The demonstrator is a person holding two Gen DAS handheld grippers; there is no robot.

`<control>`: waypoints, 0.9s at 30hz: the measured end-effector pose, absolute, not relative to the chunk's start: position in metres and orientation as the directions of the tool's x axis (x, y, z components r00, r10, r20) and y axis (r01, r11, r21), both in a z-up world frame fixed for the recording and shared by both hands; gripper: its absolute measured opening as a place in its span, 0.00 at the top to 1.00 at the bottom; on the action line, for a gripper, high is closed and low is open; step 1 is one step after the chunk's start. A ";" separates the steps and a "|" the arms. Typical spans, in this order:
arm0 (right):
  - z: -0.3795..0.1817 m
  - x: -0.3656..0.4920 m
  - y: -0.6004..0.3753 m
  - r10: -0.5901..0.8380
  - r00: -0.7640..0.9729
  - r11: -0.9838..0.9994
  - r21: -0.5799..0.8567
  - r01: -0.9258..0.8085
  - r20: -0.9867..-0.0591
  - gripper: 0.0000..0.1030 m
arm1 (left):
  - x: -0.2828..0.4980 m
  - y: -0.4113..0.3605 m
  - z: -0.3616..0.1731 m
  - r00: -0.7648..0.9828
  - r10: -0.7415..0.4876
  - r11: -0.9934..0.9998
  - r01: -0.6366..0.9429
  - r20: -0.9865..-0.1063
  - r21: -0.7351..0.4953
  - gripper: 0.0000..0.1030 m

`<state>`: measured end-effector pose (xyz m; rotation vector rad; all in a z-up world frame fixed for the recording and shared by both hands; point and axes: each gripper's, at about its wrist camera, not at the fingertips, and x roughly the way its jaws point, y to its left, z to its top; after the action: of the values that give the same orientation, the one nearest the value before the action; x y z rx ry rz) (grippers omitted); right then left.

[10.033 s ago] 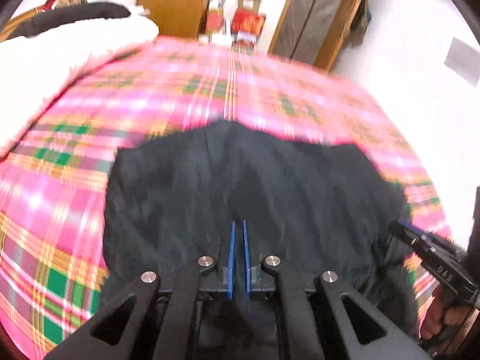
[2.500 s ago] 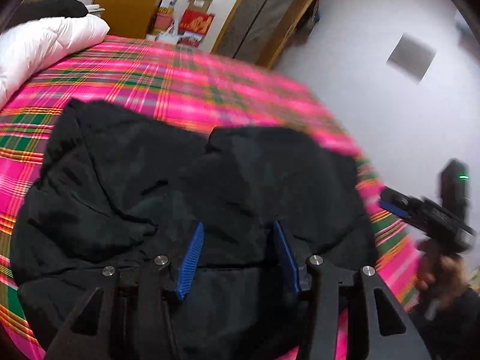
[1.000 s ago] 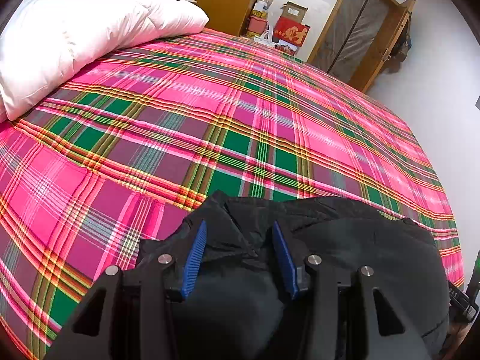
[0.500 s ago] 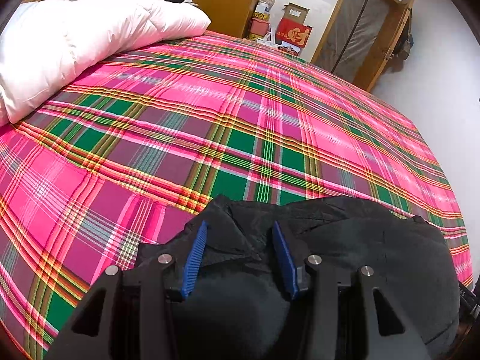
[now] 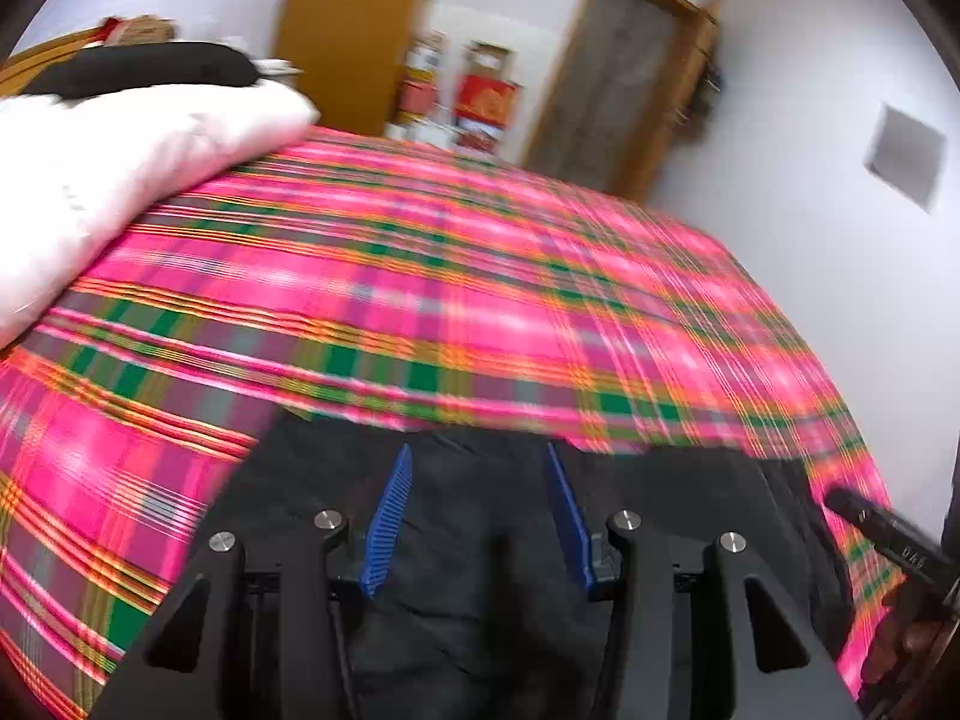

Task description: Fold large clothes

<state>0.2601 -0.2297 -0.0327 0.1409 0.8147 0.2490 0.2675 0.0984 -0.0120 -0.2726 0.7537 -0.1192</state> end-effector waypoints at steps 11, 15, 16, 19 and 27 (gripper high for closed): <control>-0.104 0.295 -0.175 0.267 0.540 0.952 0.132 -0.275 -0.799 0.48 | 0.294 0.060 -0.060 0.619 -0.172 0.983 0.061 -0.767 -0.171 0.53; -0.114 0.296 -0.171 0.251 0.564 0.957 0.112 -0.269 -0.787 0.48 | 0.296 0.057 -0.067 0.621 -0.150 0.987 0.055 -0.769 -0.148 0.53; -0.115 0.295 -0.172 0.250 0.570 0.957 0.111 -0.268 -0.783 0.48 | 0.296 0.056 -0.068 0.623 -0.143 0.989 0.056 -0.769 -0.139 0.53; -0.116 0.292 -0.174 0.260 0.574 0.956 0.122 -0.268 -0.777 0.48 | 0.295 0.053 -0.071 0.626 -0.131 0.991 0.055 -0.769 -0.124 0.53; -0.120 0.293 -0.176 0.267 0.583 0.955 0.129 -0.268 -0.767 0.48 | 0.297 0.053 -0.073 0.628 -0.127 0.991 0.052 -0.768 -0.121 0.53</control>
<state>0.2932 -0.1758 -0.1197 -0.0011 0.8950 0.3121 0.2972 0.0525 -0.0733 -0.0899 0.8869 -0.1025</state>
